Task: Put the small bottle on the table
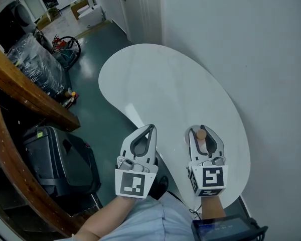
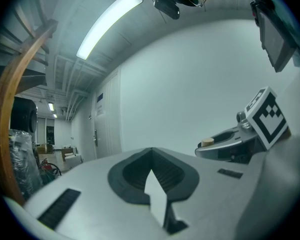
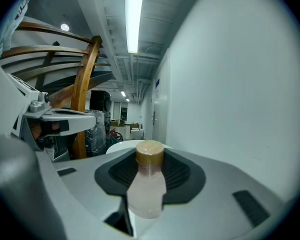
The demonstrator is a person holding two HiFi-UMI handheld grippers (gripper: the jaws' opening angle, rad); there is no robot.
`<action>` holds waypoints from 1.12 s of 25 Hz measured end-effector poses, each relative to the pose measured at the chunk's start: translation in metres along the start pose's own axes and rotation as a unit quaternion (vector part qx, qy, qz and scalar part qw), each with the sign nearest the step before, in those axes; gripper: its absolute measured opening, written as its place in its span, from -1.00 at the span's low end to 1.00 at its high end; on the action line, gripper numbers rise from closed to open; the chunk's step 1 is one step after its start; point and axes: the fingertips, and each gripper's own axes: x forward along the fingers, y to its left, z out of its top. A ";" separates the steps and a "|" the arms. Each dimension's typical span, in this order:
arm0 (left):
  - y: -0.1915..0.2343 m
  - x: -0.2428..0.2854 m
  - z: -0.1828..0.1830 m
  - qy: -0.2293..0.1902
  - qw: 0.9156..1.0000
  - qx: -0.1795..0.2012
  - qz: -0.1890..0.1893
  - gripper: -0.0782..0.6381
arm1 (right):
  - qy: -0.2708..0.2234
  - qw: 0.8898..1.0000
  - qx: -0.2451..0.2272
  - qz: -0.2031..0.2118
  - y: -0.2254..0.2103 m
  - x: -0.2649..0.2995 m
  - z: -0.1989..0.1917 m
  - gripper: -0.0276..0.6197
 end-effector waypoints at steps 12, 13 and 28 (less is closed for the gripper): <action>0.010 0.033 -0.021 0.025 0.999 -0.026 -0.031 -0.78 | 0.044 0.999 0.017 -0.025 -0.011 0.027 -0.029 -0.52; 0.010 0.036 -0.023 0.028 0.999 -0.027 -0.033 -0.78 | 0.047 0.998 0.018 -0.026 -0.011 0.029 -0.032 -0.52; 0.020 0.056 -0.055 0.079 0.995 -0.043 -0.045 -0.78 | 0.072 0.996 0.039 -0.033 -0.017 0.055 -0.063 -0.52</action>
